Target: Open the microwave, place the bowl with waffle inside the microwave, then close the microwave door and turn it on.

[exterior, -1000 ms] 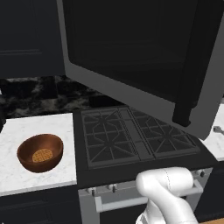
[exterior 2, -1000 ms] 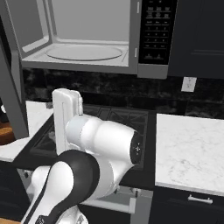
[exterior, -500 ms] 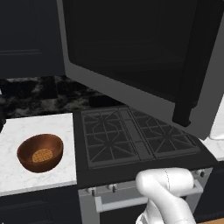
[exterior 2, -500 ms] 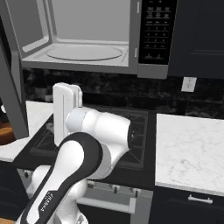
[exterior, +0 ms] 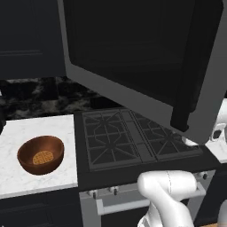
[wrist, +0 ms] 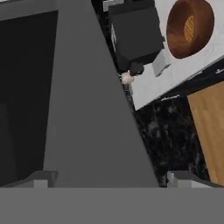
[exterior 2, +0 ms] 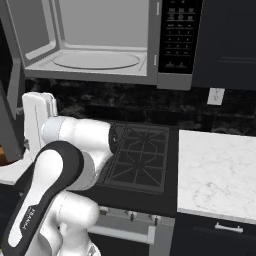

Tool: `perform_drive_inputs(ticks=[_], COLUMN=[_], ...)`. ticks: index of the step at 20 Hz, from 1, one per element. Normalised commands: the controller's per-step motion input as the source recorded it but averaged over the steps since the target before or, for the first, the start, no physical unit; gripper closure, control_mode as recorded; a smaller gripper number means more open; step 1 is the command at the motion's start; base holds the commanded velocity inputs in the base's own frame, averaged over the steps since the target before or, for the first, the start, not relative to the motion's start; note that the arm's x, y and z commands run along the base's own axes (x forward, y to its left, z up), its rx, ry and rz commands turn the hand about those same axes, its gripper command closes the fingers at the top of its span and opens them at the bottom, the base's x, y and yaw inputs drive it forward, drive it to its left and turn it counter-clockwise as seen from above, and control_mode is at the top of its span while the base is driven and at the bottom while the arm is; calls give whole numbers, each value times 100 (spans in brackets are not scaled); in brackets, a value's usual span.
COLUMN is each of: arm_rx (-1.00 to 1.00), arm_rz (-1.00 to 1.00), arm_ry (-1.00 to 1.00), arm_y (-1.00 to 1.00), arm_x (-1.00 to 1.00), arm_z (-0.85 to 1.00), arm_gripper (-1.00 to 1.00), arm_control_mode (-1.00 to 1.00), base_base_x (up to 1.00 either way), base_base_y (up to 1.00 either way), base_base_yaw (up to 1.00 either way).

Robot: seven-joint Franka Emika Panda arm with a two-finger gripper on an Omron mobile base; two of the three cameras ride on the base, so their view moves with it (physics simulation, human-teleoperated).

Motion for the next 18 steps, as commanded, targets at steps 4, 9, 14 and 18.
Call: perform_drive_inputs(ticks=[4,9,14,18], arm_rx=[0,0,0,0], arm_rz=[15,11,1,0], arm_ry=[-8,-7,-13,-11], arm_y=[100,100,100,93], arm_x=[-23,-24,-13,-7], arm_z=[-17,-18,-2,-1], arm_gripper=[-100,-100,-100,-100], arm_control_mode=[-100,-100,-100,-100], base_base_x=[0,0,0,0], base_base_y=[0,0,0,0], base_base_yaw=[0,0,0,0])
